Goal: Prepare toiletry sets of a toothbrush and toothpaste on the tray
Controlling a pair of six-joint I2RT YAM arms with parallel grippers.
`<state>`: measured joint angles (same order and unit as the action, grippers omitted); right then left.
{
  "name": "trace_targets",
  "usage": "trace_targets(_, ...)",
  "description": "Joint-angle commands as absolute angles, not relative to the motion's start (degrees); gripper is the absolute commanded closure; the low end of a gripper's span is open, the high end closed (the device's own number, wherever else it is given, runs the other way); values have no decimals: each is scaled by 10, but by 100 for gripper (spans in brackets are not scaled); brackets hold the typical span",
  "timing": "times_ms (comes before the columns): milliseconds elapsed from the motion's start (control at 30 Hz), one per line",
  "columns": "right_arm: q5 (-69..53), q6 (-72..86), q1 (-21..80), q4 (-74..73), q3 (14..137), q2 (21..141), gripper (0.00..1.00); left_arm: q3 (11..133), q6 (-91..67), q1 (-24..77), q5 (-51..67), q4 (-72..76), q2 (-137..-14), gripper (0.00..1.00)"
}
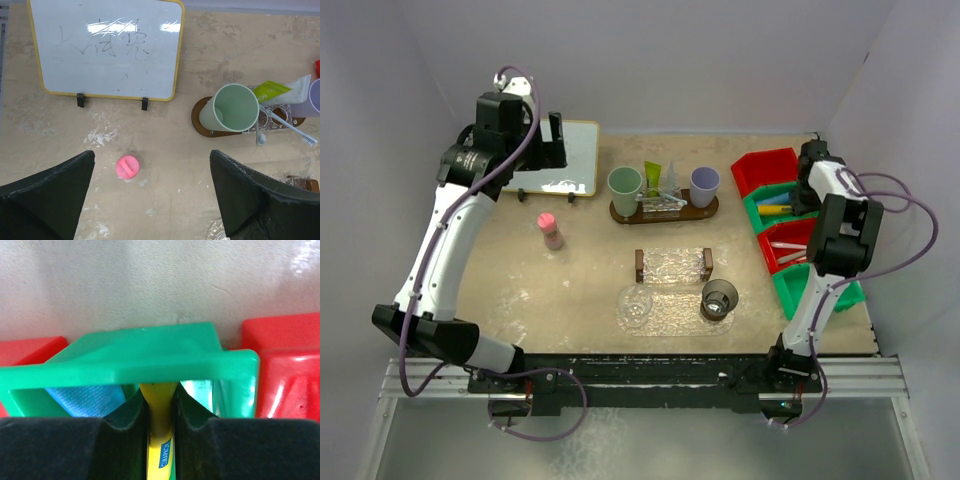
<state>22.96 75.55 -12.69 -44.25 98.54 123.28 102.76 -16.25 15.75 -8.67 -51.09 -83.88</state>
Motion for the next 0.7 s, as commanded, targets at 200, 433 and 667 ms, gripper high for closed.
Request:
trace_targets(200,273,802,-125,-255,882,1094,100,1022,-130,156,-81,-512,-793,7)
trace_targets(433,261,784,-125,-223,828,1029,100,1011,-132,163,-77,-512,-779,6)
trace_targets(667,225,698,-124,-167,758,923,100,960,-150,172,-51,-509,-731,7)
